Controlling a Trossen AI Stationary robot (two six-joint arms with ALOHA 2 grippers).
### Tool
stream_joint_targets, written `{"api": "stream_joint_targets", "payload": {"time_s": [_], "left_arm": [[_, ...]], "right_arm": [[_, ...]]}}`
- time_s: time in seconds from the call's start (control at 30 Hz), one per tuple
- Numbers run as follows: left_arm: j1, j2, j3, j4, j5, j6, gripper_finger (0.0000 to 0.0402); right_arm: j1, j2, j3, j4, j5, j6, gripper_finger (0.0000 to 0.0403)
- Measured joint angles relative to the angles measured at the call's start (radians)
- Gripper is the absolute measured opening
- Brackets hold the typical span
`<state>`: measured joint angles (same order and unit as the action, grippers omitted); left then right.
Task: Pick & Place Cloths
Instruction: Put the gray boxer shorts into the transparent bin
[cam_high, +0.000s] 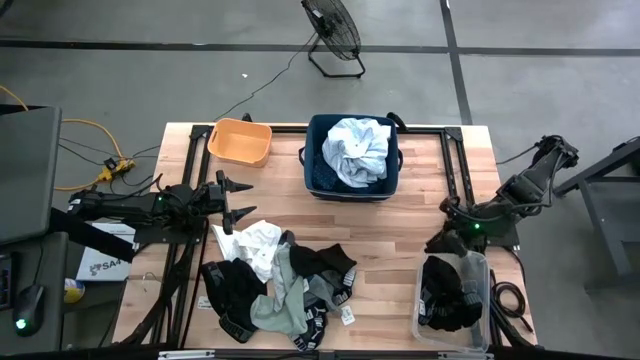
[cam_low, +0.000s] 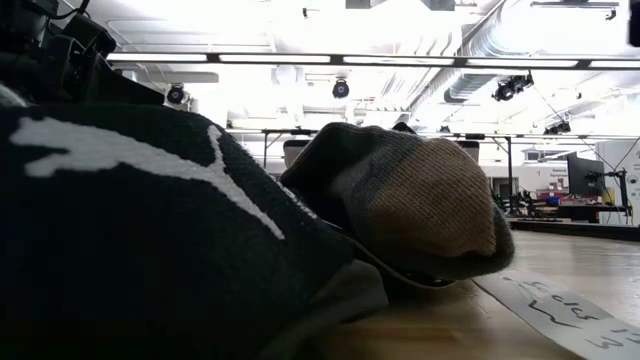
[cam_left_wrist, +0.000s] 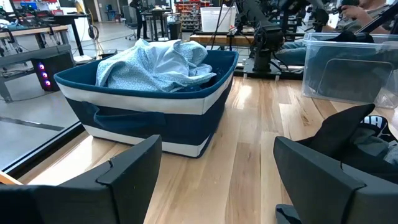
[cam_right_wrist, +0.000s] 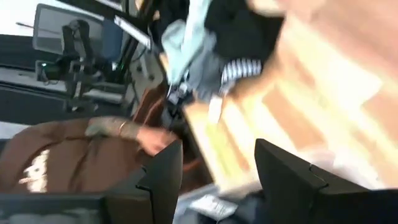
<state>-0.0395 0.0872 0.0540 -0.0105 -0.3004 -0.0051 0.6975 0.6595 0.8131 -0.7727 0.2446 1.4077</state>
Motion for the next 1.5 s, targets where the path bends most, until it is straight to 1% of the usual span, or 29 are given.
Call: {"api": "stream_joint_targets", "payload": {"time_s": [0.13, 0.27, 0.37, 0.43, 0.53, 0.6, 0.67, 0.77, 0.93, 1.07, 1.27, 1.37, 1.5], "left_arm": [[0.0, 0.0, 0.0, 0.0, 0.0, 0.0, 0.0305], [0.0, 0.0, 0.0, 0.0, 0.0, 0.0, 0.0305], [0.0, 0.0, 0.0, 0.0, 0.0, 0.0, 0.0305], [0.0, 0.0, 0.0, 0.0, 0.0, 0.0, 0.0305], [0.0, 0.0, 0.0, 0.0, 0.0, 0.0, 0.0305], [0.0, 0.0, 0.0, 0.0, 0.0, 0.0, 0.0305], [0.0, 0.0, 0.0, 0.0, 0.0, 0.0, 0.0305], [0.0, 0.0, 0.0, 0.0, 0.0, 0.0, 0.0305], [0.0, 0.0, 0.0, 0.0, 0.0, 0.0, 0.0305], [0.0, 0.0, 0.0, 0.0, 0.0, 0.0, 0.0305], [0.0, 0.0, 0.0, -0.004, 0.0, 0.0, 0.0305], [0.0, 0.0, 0.0, -0.004, 0.0, 0.0, 0.0305], [0.0, 0.0, 0.0, 0.001, 0.0, 0.0, 0.0305]], "right_arm": [[0.0, 0.023, 0.0, 0.002, 0.095, -0.171, 0.0191], [0.0, 0.074, 0.0, 0.038, 0.174, -0.404, 0.0191], [0.0, 0.139, 0.0, 0.121, 0.26, -0.57, 0.0191], [0.0, 0.193, 0.0, 0.198, 0.298, -0.68, 0.0191], [-0.006, 0.284, 0.0, 0.323, 0.309, -0.853, 0.0192], [-0.018, 0.344, 0.0, 0.393, 0.307, -0.928, 0.0191], [-0.037, 0.397, 0.0, 0.455, 0.307, -0.948, 0.0192], [-0.068, 0.462, 0.0, 0.518, 0.308, -0.929, 0.0191], [-0.116, 0.539, 0.0, 0.535, 0.307, -0.855, 0.0191], [-0.154, 0.587, 0.0, 0.545, 0.307, -0.831, 0.0191], [-0.2, 0.623, 0.0, 0.62, 0.307, -0.828, 0.0191], [-0.204, 0.624, 0.0, 0.655, 0.307, -0.83, 0.0192], [-0.2, 0.624, 0.0, 0.658, 0.305, -0.834, 0.0191]]}}
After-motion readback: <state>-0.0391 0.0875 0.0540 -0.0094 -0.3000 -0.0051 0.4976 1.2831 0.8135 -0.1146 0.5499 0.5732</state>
